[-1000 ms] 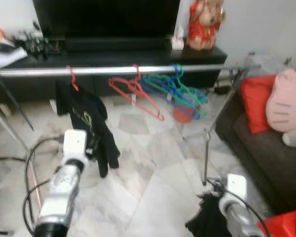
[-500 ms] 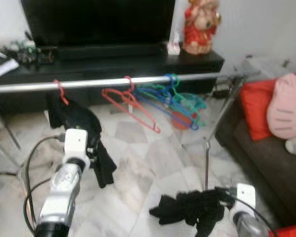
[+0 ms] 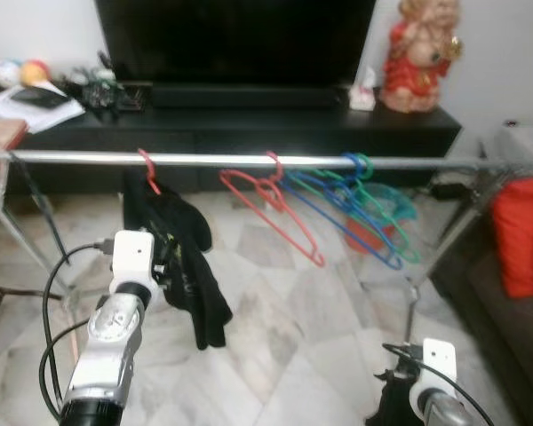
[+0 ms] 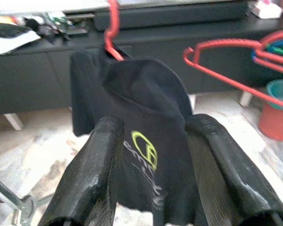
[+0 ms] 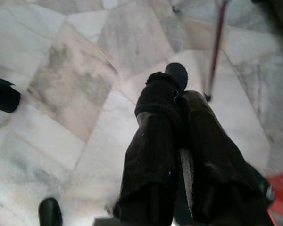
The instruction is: Hang hanger
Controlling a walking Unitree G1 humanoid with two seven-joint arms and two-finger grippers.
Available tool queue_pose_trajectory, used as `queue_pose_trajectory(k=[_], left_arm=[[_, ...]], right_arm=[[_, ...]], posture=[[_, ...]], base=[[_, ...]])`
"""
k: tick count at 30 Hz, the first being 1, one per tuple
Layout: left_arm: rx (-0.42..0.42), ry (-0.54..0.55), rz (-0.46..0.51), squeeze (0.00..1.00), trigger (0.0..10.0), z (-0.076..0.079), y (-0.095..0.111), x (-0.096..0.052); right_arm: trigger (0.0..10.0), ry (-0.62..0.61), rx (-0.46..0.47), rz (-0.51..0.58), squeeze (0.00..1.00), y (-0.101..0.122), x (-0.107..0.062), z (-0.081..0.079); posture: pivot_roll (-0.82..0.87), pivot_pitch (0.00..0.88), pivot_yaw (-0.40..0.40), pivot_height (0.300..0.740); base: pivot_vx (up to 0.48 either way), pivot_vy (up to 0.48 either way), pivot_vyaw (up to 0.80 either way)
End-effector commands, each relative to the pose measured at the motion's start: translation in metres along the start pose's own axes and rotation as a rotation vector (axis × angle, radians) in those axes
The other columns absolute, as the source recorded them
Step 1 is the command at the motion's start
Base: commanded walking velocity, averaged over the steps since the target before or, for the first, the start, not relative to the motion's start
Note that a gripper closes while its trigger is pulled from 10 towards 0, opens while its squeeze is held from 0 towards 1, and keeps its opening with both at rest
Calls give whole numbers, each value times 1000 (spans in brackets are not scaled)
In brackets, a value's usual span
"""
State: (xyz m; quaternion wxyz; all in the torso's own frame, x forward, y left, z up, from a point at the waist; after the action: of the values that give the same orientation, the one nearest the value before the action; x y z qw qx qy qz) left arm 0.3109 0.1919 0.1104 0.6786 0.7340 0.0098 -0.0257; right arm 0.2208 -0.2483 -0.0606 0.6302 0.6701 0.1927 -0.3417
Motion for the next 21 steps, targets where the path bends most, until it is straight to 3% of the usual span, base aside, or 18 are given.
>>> queue_pose_trajectory(k=[1, 20, 21], left_arm=[[-9, -30, 8, 0, 10000, 10, 2, 2], [-10, -30, 8, 0, 10000, 10, 3, 2], [93, -136, -273, 0, 10000, 1, -66, -25]], right_arm=[[10000, -26, -7, 2, 0, -1, -2, 10], [10000, -25, -8, -2, 0, -2, -1, 8], [10000, -29, -1, -45, 0, -13, -3, 2]], posture=[[8, 0, -80, 740], [9, 0, -81, 740], [24, 0, -83, 740]], base=[[289, 0, 563], [289, 0, 575], [0, 0, 0]])
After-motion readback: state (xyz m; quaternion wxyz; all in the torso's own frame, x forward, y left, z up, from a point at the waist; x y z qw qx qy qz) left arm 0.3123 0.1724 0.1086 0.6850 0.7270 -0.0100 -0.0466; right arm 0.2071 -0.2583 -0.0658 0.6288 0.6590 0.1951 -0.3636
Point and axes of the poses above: a point about 5 cm out from each wrist's last joint towards the gripper, its own x axis pointing out of the wrist towards the gripper, its own y axis along the axis of the wrist's last joint, z = x × y, the point moved 1 cm from there along x, pointing out of the wrist towards the gripper, and after that the axes turned 2 degrees about -x, right-handed, at the moved point
